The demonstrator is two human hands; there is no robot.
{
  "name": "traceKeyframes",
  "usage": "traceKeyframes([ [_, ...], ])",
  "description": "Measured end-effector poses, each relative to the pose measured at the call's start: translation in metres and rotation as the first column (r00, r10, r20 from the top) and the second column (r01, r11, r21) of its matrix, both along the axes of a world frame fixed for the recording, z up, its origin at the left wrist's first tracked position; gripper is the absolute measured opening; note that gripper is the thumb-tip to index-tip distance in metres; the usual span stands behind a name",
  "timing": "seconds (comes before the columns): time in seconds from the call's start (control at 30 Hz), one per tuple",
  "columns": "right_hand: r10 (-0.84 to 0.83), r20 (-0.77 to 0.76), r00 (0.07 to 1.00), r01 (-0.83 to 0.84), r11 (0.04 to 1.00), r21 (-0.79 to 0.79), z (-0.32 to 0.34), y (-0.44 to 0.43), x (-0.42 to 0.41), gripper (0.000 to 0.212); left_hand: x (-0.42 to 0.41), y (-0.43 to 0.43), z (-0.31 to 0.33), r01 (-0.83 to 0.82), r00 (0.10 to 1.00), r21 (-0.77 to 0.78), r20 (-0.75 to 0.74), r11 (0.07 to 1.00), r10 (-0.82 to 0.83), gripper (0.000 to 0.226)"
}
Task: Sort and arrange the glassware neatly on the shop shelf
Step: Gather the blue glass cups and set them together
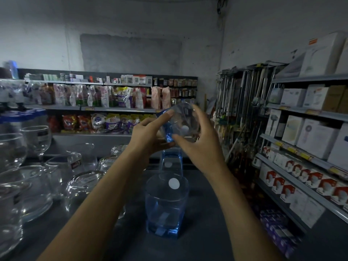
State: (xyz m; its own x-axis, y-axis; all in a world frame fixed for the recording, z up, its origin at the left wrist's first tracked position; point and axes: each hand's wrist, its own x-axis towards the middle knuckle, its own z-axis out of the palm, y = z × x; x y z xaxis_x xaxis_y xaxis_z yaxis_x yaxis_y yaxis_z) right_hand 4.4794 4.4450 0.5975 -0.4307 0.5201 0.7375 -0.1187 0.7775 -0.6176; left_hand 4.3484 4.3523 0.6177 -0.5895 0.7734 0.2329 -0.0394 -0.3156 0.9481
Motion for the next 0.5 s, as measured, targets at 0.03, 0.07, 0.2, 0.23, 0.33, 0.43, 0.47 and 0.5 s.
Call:
traceKeyframes([
  [0.03,-0.015,0.049,0.999,0.011,0.997,0.071,-0.0024,0.0026,-0.0019,0.092,-0.0012,0.0004,-0.0002,-0.006,1.000,-0.006,0.001,1.000,0.006,0.059],
  [0.07,-0.046,0.085,0.995,0.034,0.991,0.133,-0.0035,0.0043,-0.0028,0.104,-0.0010,-0.0001,0.0008,-0.019,1.000,-0.012,0.002,1.000,0.019,0.061],
  [0.2,-0.213,0.170,0.962,0.152,0.936,0.317,-0.0064,0.0071,-0.0050,0.114,-0.0016,-0.0013,0.0037,-0.081,0.994,-0.044,-0.075,0.996,0.078,0.064],
  [0.23,-0.272,0.159,0.949,0.202,0.912,0.357,-0.0068,0.0066,-0.0059,0.107,-0.0013,-0.0014,0.0037,-0.085,0.991,-0.056,-0.108,0.995,0.079,0.059],
  [0.33,-0.356,0.077,0.931,0.300,0.870,0.392,-0.0071,0.0094,-0.0073,0.090,0.0015,-0.0026,0.0034,-0.102,0.968,-0.090,-0.236,0.991,0.079,0.049],
  [0.43,-0.285,0.020,0.958,0.266,0.916,0.300,-0.0051,0.0115,-0.0042,0.081,0.0018,-0.0047,0.0063,-0.151,0.926,-0.089,-0.361,0.985,0.109,0.066],
  [0.47,-0.252,0.008,0.968,0.242,0.936,0.254,-0.0041,0.0108,-0.0032,0.080,0.0018,-0.0066,0.0083,-0.143,0.922,-0.088,-0.374,0.986,0.100,0.075],
  [0.5,-0.213,-0.003,0.977,0.210,0.958,0.194,-0.0027,0.0091,-0.0023,0.079,0.0008,-0.0073,0.0098,-0.112,0.921,-0.091,-0.383,0.990,0.068,0.080],
])
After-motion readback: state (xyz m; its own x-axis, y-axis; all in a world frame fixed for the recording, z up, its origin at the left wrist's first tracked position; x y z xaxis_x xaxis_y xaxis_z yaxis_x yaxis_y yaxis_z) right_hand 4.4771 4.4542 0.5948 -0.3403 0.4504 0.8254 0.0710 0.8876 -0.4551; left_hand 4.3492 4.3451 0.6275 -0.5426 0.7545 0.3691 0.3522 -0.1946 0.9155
